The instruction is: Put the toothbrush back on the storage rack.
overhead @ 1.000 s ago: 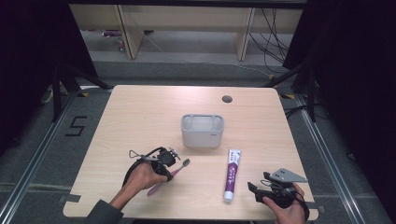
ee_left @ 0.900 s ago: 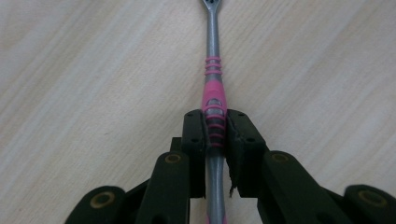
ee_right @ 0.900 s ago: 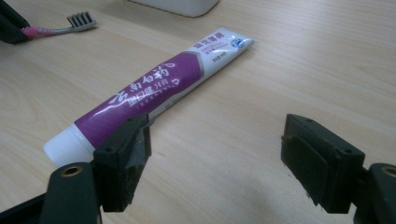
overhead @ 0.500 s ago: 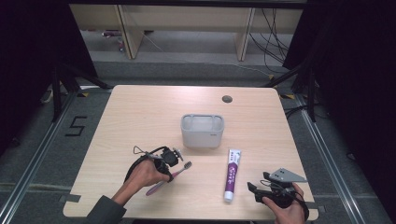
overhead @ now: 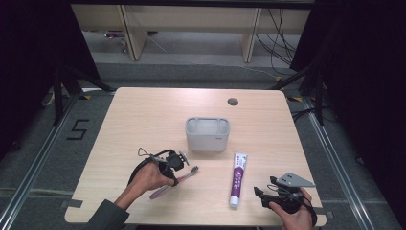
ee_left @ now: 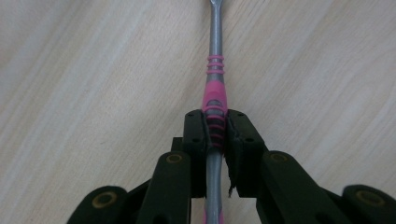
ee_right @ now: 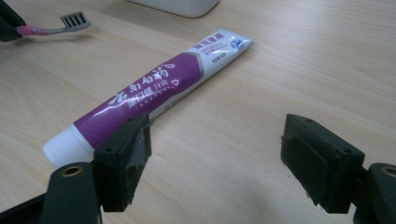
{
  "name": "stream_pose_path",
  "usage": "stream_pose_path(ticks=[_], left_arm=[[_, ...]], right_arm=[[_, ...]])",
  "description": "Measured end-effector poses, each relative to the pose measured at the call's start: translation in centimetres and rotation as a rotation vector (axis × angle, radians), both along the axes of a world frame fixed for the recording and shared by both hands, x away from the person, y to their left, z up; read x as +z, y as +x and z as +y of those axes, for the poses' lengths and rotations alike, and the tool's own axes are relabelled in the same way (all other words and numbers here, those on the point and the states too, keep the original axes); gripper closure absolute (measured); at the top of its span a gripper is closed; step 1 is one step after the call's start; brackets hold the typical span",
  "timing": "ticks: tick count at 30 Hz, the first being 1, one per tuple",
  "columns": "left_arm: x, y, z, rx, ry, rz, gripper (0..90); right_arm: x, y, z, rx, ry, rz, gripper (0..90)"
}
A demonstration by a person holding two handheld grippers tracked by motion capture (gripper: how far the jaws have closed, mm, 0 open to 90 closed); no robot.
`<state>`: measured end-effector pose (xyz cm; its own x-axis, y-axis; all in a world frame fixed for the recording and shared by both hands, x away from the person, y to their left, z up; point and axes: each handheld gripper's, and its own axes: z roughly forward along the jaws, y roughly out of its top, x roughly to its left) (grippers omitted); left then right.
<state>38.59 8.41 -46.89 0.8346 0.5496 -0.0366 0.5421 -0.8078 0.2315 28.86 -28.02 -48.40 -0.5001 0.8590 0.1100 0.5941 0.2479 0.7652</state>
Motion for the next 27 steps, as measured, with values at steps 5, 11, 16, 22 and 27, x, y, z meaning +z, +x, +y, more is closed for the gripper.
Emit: stream_pose_path(ticks=[5,11,16,22,27], left_arm=[[0.7,-0.1,0.5,0.012,-0.071,-0.046,78.5],[2.2,-0.5,1.5,0.027,-0.193,-0.117,78.5],[3.1,-0.8,2.2,0.048,-0.286,-0.156,78.5],[3.8,-1.5,2.8,0.069,-0.394,-0.239,78.5],[4.6,-1.9,3.6,0.122,-0.518,-0.321,78.5]], right_arm=[[-0.1,0.2,-0.3,0.013,-0.028,-0.04,25.2],[-0.1,0.2,-0.4,0.009,-0.022,-0.035,25.2],[-0.1,0.2,-0.3,0.003,-0.014,-0.035,25.2],[-0.2,0.3,-0.4,0.003,-0.022,-0.043,25.2],[-0.1,0.3,-0.5,-0.002,-0.023,-0.042,25.3]])
